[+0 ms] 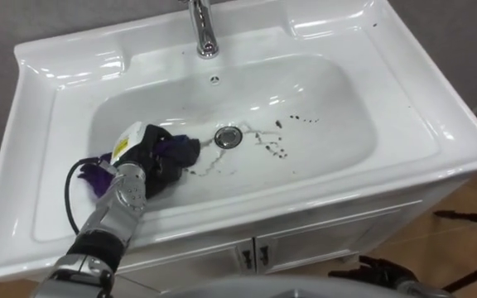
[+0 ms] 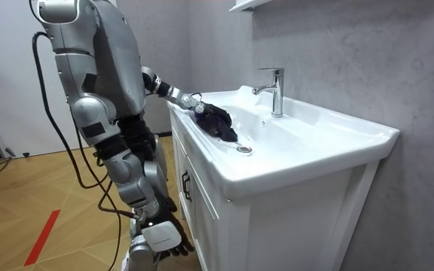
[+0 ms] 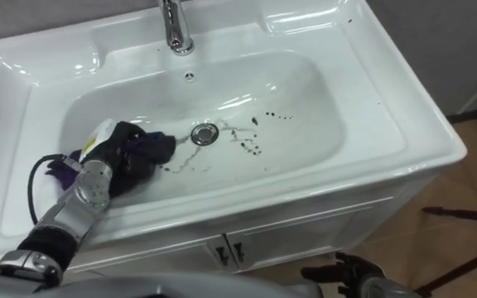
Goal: Wipe basin
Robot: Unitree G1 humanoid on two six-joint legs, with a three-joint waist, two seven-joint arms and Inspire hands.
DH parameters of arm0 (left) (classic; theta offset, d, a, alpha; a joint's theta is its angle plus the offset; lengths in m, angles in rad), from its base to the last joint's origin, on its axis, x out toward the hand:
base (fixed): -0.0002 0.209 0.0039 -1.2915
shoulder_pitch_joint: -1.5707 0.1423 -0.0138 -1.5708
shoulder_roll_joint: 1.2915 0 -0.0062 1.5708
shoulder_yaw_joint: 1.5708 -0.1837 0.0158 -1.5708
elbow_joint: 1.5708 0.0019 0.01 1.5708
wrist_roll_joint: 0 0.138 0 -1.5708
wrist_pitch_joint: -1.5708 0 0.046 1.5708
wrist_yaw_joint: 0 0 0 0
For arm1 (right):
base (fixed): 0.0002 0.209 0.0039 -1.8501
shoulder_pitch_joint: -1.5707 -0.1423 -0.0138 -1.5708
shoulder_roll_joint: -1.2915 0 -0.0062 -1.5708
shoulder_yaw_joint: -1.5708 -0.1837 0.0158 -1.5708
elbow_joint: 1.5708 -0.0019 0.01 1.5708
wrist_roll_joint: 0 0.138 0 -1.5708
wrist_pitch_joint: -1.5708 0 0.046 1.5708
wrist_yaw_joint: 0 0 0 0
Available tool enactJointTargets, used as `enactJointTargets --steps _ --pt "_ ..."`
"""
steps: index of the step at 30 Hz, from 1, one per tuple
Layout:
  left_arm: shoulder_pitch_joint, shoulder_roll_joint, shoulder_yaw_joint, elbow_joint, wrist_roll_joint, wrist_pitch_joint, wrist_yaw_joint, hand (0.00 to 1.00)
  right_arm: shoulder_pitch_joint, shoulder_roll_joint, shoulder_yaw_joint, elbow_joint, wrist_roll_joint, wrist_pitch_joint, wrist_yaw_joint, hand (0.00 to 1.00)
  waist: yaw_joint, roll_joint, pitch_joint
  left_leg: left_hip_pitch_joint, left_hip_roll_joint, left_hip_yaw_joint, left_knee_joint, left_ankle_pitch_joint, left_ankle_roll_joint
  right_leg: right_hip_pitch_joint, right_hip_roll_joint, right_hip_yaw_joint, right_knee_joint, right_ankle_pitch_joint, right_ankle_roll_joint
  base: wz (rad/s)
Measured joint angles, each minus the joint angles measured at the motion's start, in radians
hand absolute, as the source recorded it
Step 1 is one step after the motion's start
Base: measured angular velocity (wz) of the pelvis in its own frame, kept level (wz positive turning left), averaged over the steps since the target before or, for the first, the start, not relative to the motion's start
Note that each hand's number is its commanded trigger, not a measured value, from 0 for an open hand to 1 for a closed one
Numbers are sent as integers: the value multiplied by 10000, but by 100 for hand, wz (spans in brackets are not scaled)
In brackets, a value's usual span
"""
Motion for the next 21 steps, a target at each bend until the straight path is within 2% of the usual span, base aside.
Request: enactJointTargets --steps 3,11,15,21 --pt "-64 -143 -7 3 -387 -1 -282 100 -1 41 -16 -3 20 18 -26 0 -5 -32 9 -5 -1 19 -1 -1 0 -2 4 48 -22 8 13 0" --pt "-527 -251 -73 375 -792 -7 -771 100 -19 59 -8 8 15 -24 -19 0 -87 -42 23 -75 5 17 -5 -1 0 -9 -17 20 -46 10 16 3" --pt "-563 -305 -86 355 -901 18 -948 100 -76 58 -62 0 14 -21 7 0 -305 -1 53 -115 5 42 -5 -1 0 -63 -9 38 -51 10 16 0" --pt "-726 -306 -250 181 -952 274 -1185 100 -123 71 -262 -2 55 -5 82 0 -625 38 82 -256 -12 75 -5 -1 0 -189 -27 25 -47 18 26 1"
